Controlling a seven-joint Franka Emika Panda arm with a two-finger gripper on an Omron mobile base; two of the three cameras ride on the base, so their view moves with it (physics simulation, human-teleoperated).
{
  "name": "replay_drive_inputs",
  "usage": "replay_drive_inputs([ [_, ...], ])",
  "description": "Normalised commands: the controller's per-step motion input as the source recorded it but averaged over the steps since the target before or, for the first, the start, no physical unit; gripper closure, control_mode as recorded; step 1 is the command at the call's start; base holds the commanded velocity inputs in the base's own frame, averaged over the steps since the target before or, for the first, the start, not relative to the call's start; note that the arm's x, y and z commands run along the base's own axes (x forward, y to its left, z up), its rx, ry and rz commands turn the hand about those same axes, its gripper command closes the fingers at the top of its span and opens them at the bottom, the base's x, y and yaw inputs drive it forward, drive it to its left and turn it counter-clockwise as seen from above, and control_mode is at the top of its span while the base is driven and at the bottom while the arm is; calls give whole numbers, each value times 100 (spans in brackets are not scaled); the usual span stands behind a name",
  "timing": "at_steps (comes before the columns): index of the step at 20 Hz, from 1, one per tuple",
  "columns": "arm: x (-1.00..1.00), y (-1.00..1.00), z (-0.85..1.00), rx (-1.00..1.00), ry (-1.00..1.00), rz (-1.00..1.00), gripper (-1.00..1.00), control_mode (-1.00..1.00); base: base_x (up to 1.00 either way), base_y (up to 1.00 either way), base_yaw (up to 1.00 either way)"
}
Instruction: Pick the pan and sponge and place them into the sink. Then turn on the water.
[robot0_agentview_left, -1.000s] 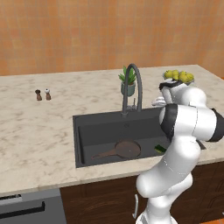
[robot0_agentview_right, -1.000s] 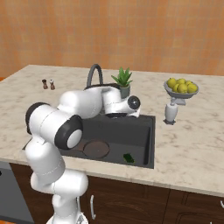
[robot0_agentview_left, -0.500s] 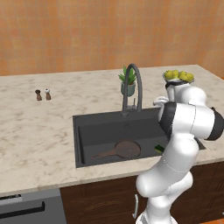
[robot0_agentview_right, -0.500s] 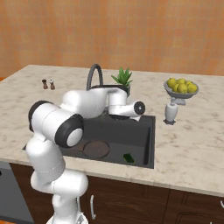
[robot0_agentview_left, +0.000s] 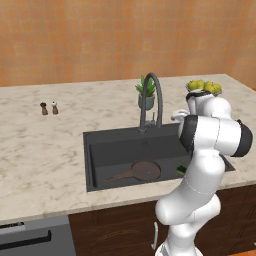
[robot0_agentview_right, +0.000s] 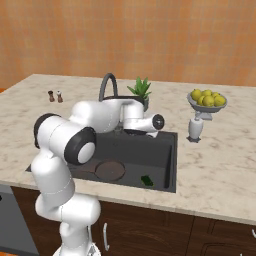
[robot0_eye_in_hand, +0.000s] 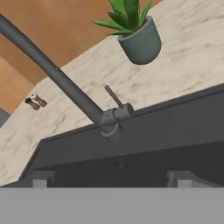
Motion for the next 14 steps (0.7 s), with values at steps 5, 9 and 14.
replay_drive_inputs([
  [5, 7, 0, 0, 18, 0, 1, -100, -100, 0, 0, 0],
  [9, 16, 5, 0, 16, 2, 5, -100, -100, 0, 0, 0],
  [14, 17, 7, 0, 5, 0, 6, -100, -100, 0, 0, 0],
])
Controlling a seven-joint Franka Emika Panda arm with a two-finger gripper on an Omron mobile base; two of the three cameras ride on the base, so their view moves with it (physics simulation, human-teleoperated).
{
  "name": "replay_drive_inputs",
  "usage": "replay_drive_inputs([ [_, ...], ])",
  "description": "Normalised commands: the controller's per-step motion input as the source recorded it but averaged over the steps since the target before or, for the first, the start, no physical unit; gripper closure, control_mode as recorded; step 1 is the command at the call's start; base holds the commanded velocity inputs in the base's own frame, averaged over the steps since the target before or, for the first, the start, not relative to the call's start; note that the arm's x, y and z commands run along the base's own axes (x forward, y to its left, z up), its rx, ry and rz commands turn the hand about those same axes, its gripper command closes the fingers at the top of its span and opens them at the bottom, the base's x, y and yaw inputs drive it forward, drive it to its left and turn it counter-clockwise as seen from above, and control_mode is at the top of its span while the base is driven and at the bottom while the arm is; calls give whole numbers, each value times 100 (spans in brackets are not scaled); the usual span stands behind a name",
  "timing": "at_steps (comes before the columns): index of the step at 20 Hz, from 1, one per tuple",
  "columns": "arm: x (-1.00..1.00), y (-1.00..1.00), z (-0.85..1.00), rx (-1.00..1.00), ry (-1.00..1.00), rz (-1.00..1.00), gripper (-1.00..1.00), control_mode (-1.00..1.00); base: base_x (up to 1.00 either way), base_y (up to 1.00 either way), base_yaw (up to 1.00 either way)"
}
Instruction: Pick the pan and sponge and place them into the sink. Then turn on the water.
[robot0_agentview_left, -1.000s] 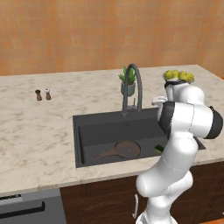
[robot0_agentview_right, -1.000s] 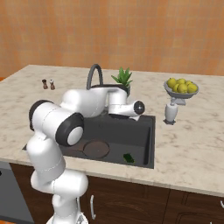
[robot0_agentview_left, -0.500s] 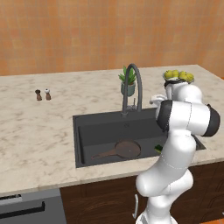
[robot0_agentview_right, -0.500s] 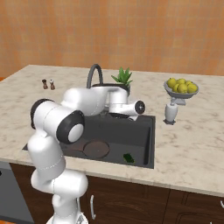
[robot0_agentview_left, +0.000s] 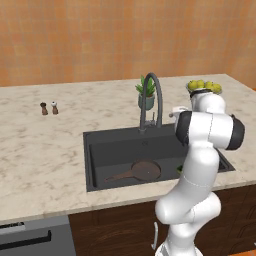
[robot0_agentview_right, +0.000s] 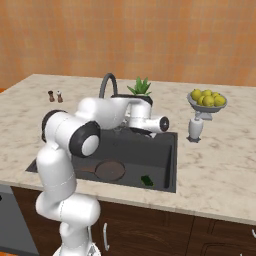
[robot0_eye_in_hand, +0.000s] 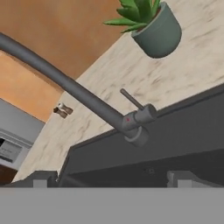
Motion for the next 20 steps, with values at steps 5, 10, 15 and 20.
replay_drive_inputs([
  [5, 29, 14, -21, 0, 1, 7, -100, -100, 0, 0, 0],
  [10, 25, 29, -27, 0, 0, 10, -100, -100, 0, 0, 0],
  [15, 27, 22, -20, 0, 0, 9, -100, -100, 0, 0, 0],
  [20, 30, 0, -22, 3, 0, 4, -100, -100, 0, 0, 0],
])
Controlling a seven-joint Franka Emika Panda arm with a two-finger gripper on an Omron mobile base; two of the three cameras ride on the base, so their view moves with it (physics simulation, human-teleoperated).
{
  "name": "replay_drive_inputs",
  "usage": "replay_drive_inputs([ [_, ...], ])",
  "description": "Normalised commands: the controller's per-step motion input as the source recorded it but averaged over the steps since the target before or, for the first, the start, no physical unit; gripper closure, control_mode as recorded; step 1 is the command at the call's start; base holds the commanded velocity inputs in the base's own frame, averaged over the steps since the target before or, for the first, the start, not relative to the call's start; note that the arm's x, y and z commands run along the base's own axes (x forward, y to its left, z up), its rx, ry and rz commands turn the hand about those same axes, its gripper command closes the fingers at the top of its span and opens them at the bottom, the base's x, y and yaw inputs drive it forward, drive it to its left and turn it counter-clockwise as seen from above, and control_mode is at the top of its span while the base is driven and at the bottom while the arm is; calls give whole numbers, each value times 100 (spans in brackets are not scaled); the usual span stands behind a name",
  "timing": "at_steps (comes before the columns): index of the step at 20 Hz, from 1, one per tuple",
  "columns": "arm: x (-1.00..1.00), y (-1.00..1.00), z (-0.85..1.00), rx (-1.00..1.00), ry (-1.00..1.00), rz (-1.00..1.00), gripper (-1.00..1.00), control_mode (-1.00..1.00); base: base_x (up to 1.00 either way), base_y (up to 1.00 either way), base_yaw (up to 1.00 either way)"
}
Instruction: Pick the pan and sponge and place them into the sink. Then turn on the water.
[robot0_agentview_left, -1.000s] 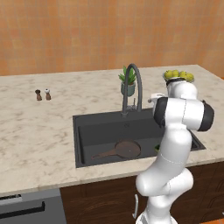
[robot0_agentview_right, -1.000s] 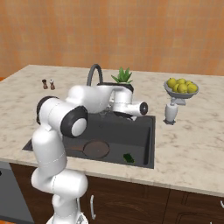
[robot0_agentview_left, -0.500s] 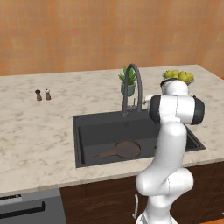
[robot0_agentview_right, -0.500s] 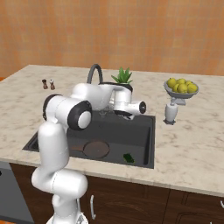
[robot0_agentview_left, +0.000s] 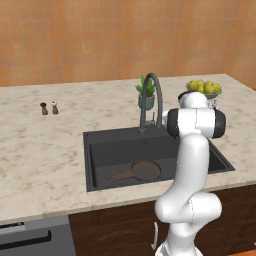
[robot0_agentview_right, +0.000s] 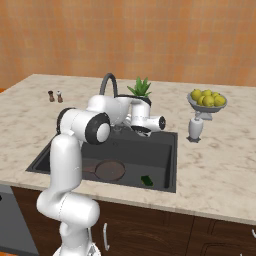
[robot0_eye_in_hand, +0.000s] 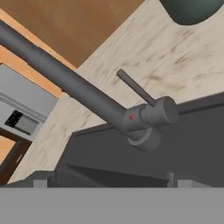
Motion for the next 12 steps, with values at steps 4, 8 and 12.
replay_drive_inputs([
  [4, 38, 2, -24, 2, 0, 2, -100, -100, 0, 0, 0],
  [8, 40, 8, -16, 2, 0, 3, -100, -100, 0, 0, 0],
  [12, 40, 0, -9, 3, 0, 1, -100, -100, 0, 0, 0],
])
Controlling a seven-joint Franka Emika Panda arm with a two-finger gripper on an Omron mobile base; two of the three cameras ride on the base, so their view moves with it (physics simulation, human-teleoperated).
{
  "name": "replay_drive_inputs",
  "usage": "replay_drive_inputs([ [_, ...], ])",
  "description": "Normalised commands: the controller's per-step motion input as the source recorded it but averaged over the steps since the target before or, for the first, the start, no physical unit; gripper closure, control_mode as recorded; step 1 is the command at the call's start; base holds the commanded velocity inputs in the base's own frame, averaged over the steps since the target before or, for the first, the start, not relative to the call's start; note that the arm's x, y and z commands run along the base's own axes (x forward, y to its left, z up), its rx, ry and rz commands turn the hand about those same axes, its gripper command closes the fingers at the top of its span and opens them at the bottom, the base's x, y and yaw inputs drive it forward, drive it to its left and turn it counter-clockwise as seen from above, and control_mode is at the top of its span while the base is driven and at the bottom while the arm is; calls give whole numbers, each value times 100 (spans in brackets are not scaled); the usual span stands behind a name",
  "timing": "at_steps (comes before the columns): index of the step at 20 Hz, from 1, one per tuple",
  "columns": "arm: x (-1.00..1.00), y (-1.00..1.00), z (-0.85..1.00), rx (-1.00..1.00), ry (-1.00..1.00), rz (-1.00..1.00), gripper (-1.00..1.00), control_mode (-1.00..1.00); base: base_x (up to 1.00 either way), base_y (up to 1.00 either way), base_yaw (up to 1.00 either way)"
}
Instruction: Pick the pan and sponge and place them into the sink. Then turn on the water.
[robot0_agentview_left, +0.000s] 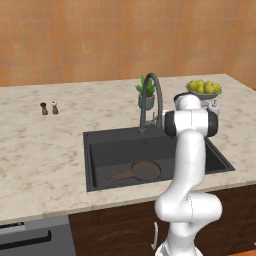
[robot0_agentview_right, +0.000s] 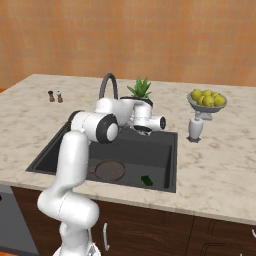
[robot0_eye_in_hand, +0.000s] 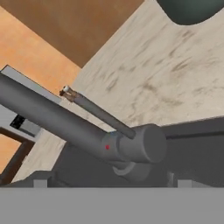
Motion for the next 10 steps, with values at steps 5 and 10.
replay_drive_inputs([
  [5, 42, 5, -17, 1, 0, 0, -100, -100, 0, 0, 0],
  [10, 41, 28, -23, 0, 0, 0, -100, -100, 0, 0, 0],
])
